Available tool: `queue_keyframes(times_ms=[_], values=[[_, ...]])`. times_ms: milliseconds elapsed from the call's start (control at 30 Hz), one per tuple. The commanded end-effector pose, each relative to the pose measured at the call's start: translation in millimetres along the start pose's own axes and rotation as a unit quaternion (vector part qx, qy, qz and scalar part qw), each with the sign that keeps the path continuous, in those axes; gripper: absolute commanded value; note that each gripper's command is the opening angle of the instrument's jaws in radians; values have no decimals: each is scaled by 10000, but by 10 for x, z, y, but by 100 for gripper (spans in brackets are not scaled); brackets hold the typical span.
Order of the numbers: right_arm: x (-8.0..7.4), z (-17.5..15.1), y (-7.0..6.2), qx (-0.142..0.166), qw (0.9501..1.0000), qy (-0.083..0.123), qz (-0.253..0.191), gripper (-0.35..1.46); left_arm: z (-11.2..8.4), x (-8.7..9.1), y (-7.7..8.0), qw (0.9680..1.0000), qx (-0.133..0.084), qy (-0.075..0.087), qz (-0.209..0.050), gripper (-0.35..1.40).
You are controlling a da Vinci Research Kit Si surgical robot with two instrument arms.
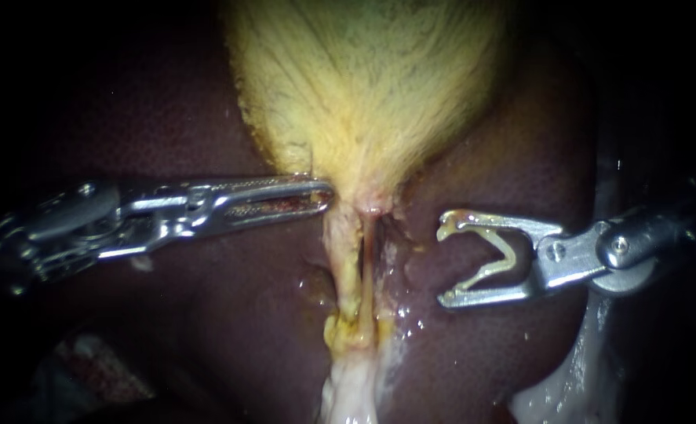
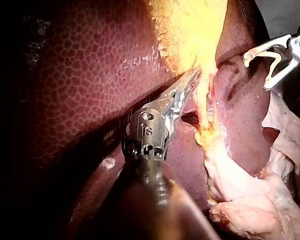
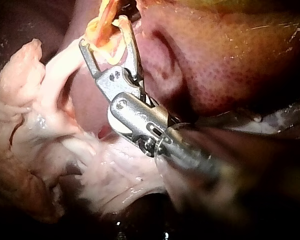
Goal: Clipping first clip left tube
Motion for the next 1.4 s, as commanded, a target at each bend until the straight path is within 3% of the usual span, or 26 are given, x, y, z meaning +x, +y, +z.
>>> queue_keyframes(times_ms=[33,333,667,1133,1400], values=[[0,0,0,1,10000,0,0,60,-1,0,0,10000,1,1,0,-35],[1,2,-1,-2,10000,0,-2,60,-10,3,1,10000,14,8,-23,-35],[0,16,-9,70,10000,21,55,60,-50,2,16,9999,-19,6,-132,-35],[2,78,-31,335,9973,66,646,59,-68,-4,5,9998,-65,-3,-168,-35],[-9,116,-30,424,9963,66,742,58,-71,-3,4,9998,-67,-4,-169,-35]])
